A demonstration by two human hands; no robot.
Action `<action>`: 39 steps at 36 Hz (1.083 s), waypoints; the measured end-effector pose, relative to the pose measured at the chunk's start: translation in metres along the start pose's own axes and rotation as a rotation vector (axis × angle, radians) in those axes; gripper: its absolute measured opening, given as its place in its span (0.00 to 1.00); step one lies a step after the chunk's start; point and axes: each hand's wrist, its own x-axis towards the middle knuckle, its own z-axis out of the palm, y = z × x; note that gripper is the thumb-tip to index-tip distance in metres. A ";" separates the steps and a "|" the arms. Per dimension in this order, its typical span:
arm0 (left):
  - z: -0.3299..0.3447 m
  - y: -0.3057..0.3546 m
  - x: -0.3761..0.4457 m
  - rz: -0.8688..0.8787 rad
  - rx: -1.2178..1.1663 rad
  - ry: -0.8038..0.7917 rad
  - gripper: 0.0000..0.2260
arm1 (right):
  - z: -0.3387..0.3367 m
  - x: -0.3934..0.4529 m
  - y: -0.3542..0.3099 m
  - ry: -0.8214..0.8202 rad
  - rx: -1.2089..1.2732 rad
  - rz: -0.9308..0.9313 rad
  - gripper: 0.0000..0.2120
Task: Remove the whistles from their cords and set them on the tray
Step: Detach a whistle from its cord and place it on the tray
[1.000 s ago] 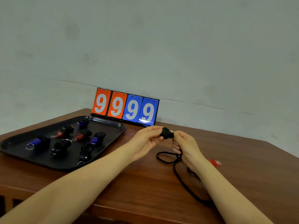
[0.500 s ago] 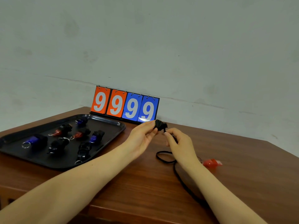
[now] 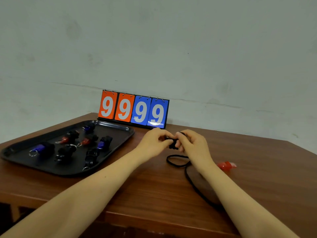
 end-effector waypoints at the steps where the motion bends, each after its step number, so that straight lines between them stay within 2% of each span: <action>1: 0.000 0.001 -0.001 0.009 -0.017 -0.038 0.09 | -0.001 0.001 0.001 0.030 0.048 0.047 0.10; 5: -0.006 0.005 -0.004 -0.015 -0.235 -0.152 0.07 | -0.010 0.004 0.001 0.078 0.306 0.264 0.13; 9: -0.008 0.009 -0.007 -0.106 -0.657 -0.209 0.08 | -0.012 0.007 0.002 0.038 0.483 0.352 0.13; 14: -0.004 0.014 -0.009 -0.265 -1.123 -0.201 0.08 | -0.007 0.007 0.008 -0.031 0.434 0.331 0.13; 17: -0.005 0.014 -0.007 -0.345 -1.379 -0.115 0.08 | -0.001 0.007 0.011 -0.039 0.413 0.331 0.13; 21: -0.006 0.011 -0.005 -0.420 -1.556 0.050 0.05 | 0.007 0.008 0.011 -0.053 0.168 0.203 0.11; 26: -0.005 0.003 -0.002 -0.453 -1.499 0.194 0.05 | 0.010 0.006 0.014 -0.011 -0.328 -0.142 0.09; 30: -0.007 -0.004 0.003 -0.427 -1.279 0.226 0.09 | 0.009 0.004 0.011 -0.015 -0.542 -0.329 0.07; 32: -0.007 -0.003 0.003 -0.388 -1.050 0.194 0.10 | 0.008 0.003 0.009 -0.023 -0.607 -0.371 0.05; 35: -0.007 0.000 0.001 -0.276 -0.697 0.176 0.06 | 0.006 0.003 0.011 -0.037 -0.662 -0.354 0.05; 39: -0.007 0.004 0.000 -0.167 -0.470 0.159 0.07 | 0.004 0.003 0.013 -0.030 -0.695 -0.322 0.06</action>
